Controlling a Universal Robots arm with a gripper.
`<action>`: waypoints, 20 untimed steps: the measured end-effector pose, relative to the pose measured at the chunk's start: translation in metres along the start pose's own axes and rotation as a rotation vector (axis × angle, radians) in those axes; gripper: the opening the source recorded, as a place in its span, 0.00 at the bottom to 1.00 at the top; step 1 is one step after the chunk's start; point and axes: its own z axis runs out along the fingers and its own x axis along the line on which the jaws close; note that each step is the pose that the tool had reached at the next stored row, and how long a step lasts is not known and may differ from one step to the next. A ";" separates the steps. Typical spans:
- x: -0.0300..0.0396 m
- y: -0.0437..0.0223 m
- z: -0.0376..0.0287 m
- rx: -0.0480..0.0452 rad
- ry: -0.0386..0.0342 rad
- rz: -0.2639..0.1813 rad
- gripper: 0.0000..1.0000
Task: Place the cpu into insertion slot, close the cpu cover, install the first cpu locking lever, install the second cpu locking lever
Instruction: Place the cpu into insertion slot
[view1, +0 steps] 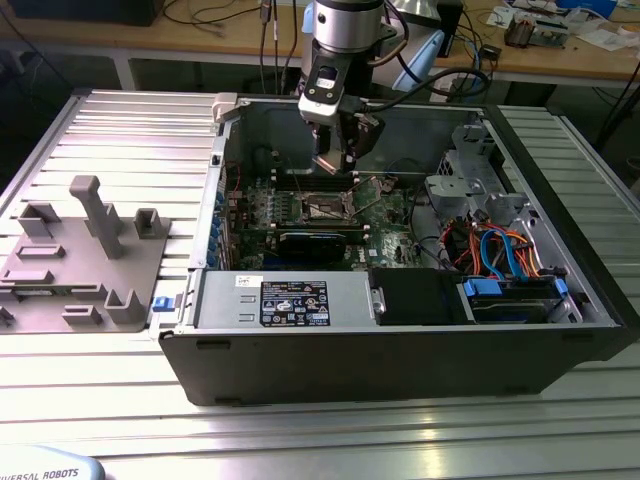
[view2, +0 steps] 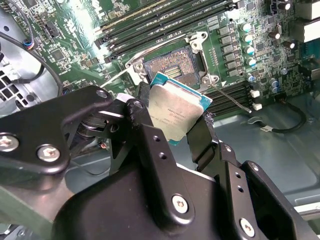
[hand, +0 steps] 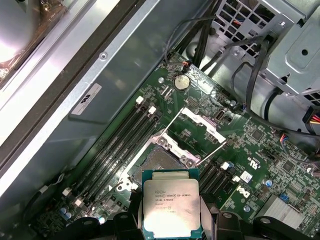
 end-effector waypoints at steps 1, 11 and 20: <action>0.0000 0.0000 0.0001 0.0000 -0.0001 0.002 0.54; 0.0000 0.0000 0.0006 0.0002 -0.0015 0.036 0.54; 0.0000 -0.0001 0.0022 0.0006 -0.0041 0.100 0.54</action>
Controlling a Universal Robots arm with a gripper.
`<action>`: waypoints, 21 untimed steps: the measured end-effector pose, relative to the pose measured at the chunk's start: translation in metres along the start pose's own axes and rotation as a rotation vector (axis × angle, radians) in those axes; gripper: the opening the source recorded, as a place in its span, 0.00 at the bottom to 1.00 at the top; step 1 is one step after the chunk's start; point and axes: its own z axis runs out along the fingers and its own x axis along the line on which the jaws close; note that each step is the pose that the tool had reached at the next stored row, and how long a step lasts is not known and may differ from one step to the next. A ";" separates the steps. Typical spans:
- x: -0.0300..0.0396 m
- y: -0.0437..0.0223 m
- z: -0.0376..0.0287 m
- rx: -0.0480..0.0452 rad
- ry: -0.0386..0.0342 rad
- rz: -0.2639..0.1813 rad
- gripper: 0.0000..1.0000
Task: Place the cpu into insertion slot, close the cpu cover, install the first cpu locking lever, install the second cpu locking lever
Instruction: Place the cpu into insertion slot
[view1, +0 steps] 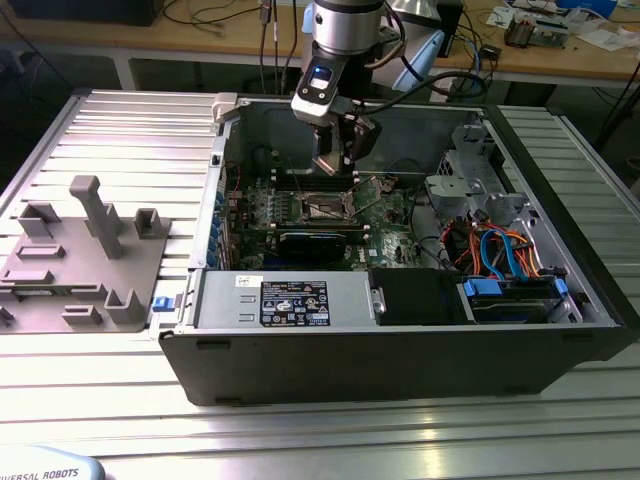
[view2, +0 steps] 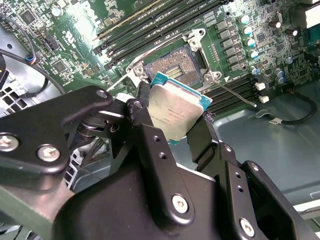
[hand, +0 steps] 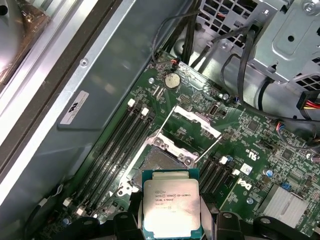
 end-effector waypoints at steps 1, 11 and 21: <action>0.0000 0.0000 0.0001 0.0000 -0.0001 0.002 0.54; 0.0000 0.0000 0.0006 0.0001 -0.0010 0.023 0.54; 0.0000 0.0000 0.0010 0.0003 -0.0018 0.043 0.54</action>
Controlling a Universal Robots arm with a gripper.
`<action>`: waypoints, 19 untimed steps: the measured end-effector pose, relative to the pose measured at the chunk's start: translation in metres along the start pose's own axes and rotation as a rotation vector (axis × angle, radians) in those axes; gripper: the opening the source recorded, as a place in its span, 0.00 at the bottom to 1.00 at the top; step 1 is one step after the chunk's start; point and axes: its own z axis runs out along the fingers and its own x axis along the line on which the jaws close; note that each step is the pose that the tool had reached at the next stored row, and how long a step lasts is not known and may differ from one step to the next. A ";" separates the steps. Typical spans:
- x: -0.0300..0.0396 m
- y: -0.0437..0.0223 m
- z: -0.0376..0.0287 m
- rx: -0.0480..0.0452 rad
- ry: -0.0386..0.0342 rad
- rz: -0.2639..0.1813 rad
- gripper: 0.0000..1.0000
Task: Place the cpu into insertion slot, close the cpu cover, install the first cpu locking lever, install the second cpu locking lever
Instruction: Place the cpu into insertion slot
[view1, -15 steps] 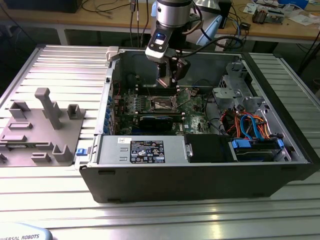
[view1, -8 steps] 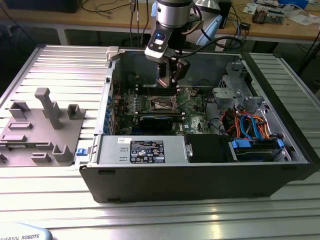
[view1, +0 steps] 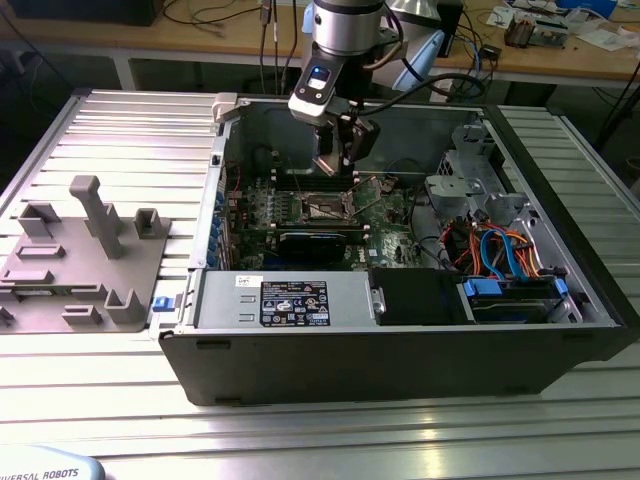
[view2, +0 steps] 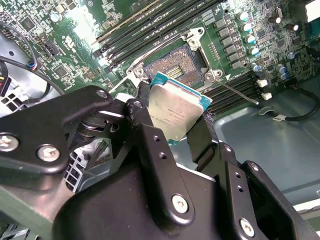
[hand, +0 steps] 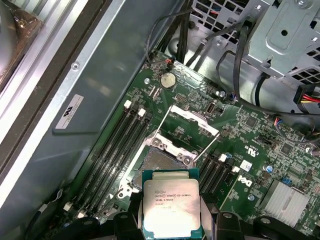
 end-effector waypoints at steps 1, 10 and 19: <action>0.0000 0.0000 0.0001 0.0000 -0.0001 0.002 0.54; 0.0000 0.0000 0.0003 0.0002 -0.0009 0.020 0.54; 0.0000 0.0000 0.0007 0.0002 -0.0015 0.037 0.54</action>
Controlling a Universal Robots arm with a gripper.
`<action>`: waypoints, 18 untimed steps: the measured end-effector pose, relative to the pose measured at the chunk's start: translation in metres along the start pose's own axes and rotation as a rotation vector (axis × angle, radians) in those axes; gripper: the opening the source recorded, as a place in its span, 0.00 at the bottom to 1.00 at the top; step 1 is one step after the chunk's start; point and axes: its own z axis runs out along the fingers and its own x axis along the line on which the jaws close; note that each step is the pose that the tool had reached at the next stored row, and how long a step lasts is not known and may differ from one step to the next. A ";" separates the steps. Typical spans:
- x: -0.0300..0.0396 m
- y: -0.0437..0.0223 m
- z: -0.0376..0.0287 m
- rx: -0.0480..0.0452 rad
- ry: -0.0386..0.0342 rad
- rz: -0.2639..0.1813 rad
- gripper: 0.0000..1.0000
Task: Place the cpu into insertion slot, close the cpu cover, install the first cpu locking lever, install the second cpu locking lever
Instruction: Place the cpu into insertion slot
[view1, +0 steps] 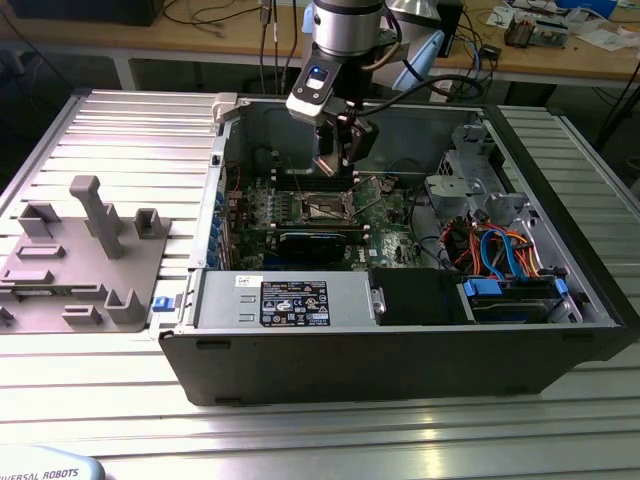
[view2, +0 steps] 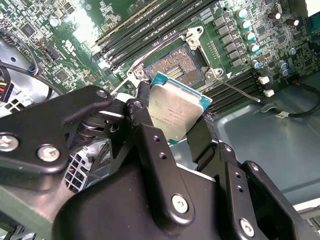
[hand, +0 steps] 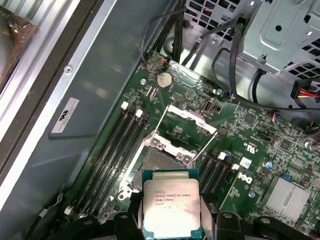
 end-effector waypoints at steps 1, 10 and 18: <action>0.0000 0.0000 0.0000 0.0000 -0.0001 0.001 0.54; 0.0000 0.0000 0.0003 0.0001 -0.0007 0.017 0.54; 0.0000 0.0000 0.0006 0.0002 -0.0012 0.029 0.54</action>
